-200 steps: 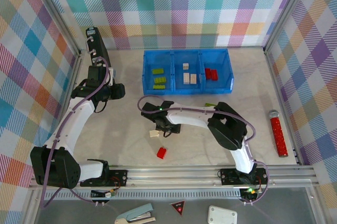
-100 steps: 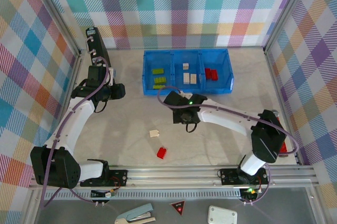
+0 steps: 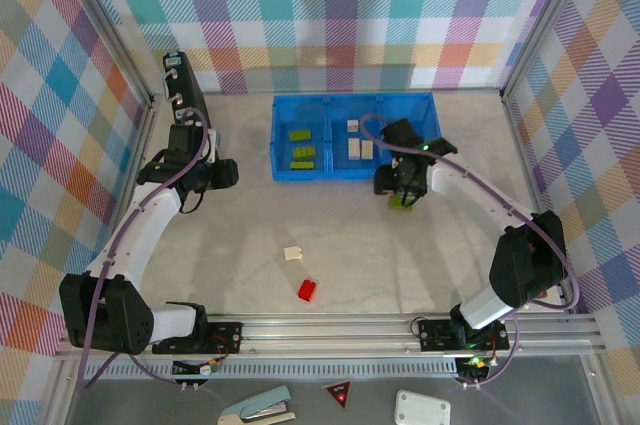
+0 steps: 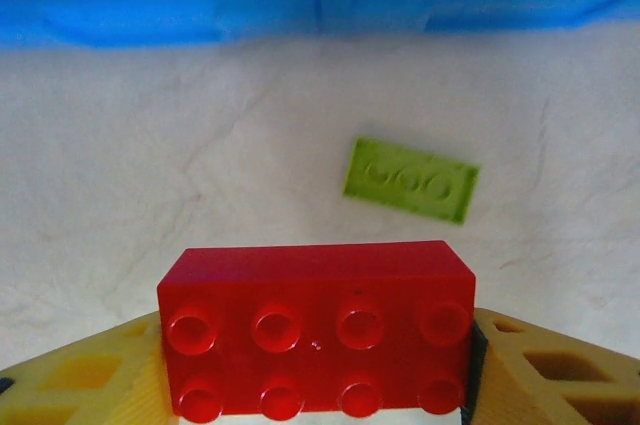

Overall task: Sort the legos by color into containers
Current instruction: Place the lego in the container.

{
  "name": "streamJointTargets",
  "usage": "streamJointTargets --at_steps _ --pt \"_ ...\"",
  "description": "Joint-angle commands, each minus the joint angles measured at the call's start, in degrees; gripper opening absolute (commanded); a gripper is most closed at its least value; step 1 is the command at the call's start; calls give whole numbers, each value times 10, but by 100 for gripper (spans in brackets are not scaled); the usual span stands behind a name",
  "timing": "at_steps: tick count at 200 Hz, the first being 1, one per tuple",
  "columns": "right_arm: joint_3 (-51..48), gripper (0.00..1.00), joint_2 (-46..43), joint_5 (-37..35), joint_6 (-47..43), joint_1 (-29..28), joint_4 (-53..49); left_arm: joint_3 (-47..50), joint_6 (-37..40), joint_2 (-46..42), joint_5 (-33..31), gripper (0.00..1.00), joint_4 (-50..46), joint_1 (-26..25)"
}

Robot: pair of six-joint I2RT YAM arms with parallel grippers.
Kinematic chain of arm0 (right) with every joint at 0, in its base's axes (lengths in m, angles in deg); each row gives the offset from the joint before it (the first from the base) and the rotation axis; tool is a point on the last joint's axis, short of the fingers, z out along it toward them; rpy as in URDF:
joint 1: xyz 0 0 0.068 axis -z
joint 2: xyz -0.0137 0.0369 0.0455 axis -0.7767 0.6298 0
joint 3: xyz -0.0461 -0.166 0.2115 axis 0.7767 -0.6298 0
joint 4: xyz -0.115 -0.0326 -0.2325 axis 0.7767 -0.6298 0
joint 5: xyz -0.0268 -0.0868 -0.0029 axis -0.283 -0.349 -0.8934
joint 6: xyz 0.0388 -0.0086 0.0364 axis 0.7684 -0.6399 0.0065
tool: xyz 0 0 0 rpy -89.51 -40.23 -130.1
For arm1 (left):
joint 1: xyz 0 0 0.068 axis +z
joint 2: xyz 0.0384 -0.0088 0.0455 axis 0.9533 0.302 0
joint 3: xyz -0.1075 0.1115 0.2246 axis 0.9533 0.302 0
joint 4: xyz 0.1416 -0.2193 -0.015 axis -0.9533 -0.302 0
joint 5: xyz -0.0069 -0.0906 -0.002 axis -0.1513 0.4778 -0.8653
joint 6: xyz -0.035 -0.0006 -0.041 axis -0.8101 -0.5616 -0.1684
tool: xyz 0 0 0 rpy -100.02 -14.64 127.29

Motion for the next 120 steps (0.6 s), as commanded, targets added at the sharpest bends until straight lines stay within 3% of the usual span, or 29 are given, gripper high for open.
streamJointTargets --at_steps 1,59,120 --pt "53 59 31 54 -69 41 -8 -6 5 6 -6 51 -6 6" --pt "183 59 136 79 -120 116 -35 -8 6 15 -10 51 -7 6" --pt "261 59 212 72 -136 146 -51 -7 10 13 -20 51 -9 6"
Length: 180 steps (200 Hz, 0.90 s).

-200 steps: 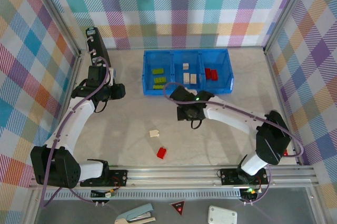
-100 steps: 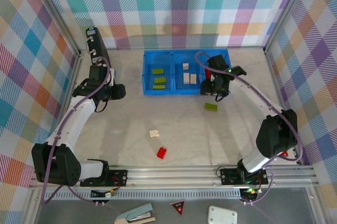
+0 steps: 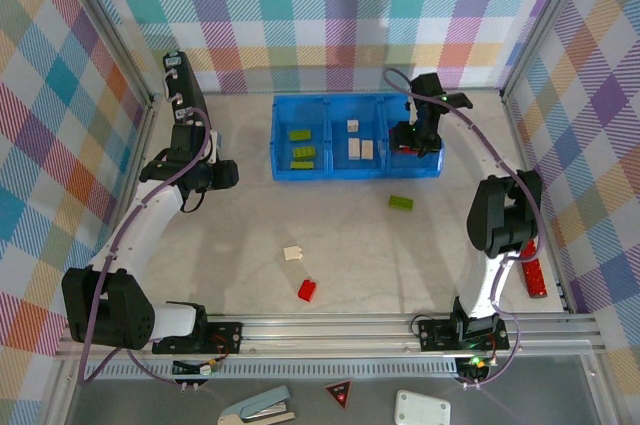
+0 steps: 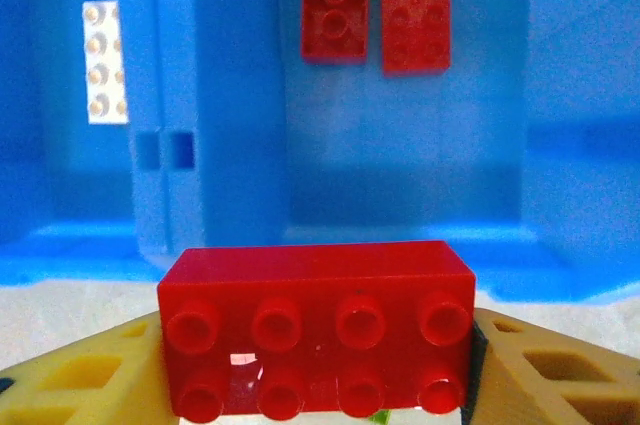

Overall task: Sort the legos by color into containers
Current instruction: Place the lego in the container.

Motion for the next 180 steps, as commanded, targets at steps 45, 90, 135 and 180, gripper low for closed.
streamJointTargets --at_steps 45,90,135,180 --pt "62 59 65 -2 -23 20 -27 -8 9 1 -12 51 -8 6" --pt "93 59 117 0 -24 24 -28 -10 11 2 -13 51 -10 6" --pt "114 59 160 -15 -27 26 -28 -12 12 5 -12 51 -12 6" --pt "143 59 197 -22 -31 26 -33 -12 13 7 -13 51 -13 6"
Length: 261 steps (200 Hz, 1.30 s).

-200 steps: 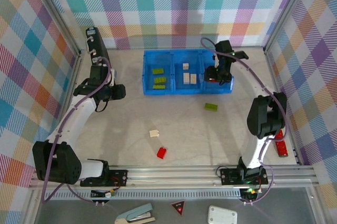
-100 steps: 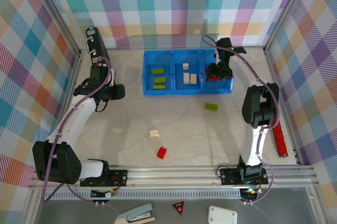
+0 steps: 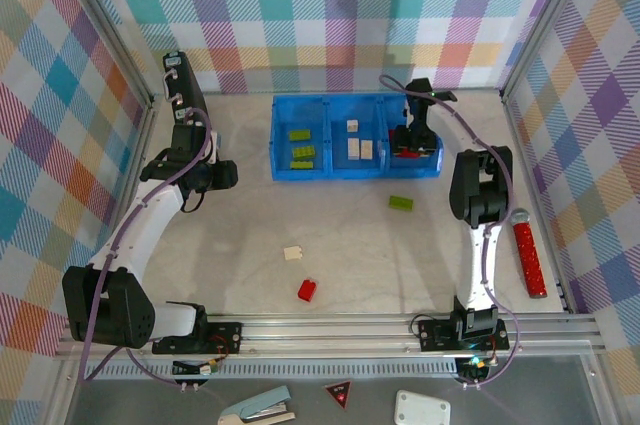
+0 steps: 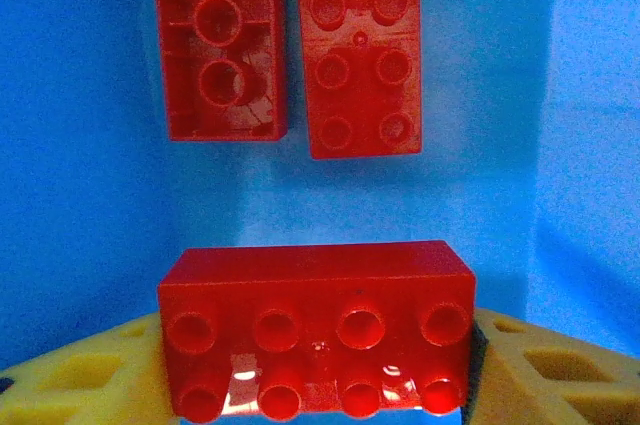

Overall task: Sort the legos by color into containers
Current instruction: Place the lego in the container.

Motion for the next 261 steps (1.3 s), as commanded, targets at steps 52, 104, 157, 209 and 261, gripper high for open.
streamJointTargets --at_steps 52,104,157,209,261 --pt "56 59 57 -19 -16 5 -21 -13 12 6 -7 51 -13 6" --pt "80 60 92 -24 -14 7 -20 -13 13 9 -9 51 -14 6" --pt "84 63 105 -20 -10 8 -11 -14 13 12 -10 51 -14 6" --pt "81 68 93 -16 -6 7 -15 -14 13 7 -8 51 -14 6" --pt "79 72 61 -18 -5 8 -27 -12 11 -1 -1 51 -14 6"
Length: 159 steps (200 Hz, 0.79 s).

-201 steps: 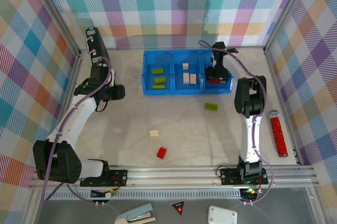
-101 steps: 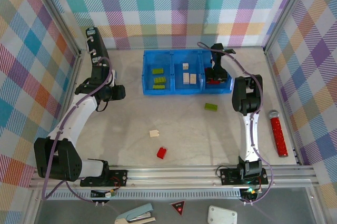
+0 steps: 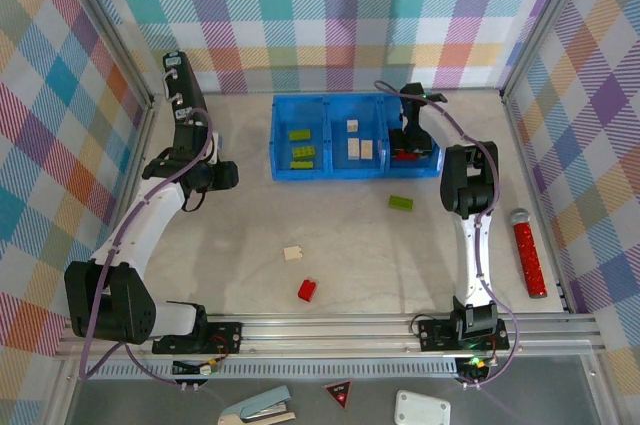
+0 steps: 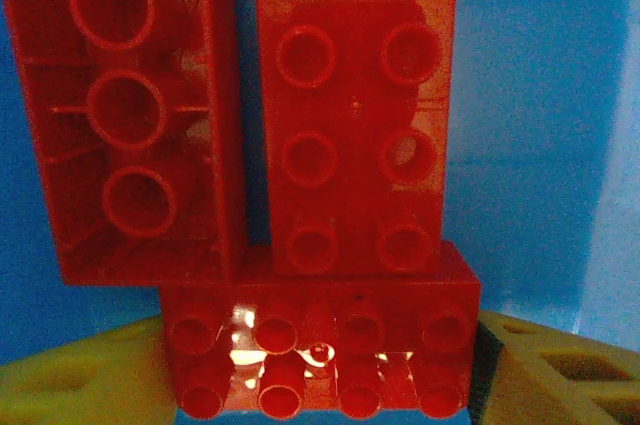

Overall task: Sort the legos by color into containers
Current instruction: Place the lego in the container.

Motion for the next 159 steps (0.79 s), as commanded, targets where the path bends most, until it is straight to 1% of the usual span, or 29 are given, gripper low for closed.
streamJointTargets --at_steps 1,80,129,159 --pt "8 72 -31 5 4 4 -22 -12 9 -13 1 51 -13 6" --pt "-37 72 -100 4 12 3 -25 -7 5 -28 12 51 -9 6" --pt "-89 72 -163 5 23 2 -24 -5 0 -35 22 51 -7 6" --pt "-140 72 -215 6 36 0 -19 -3 -3 -41 28 51 -6 6"
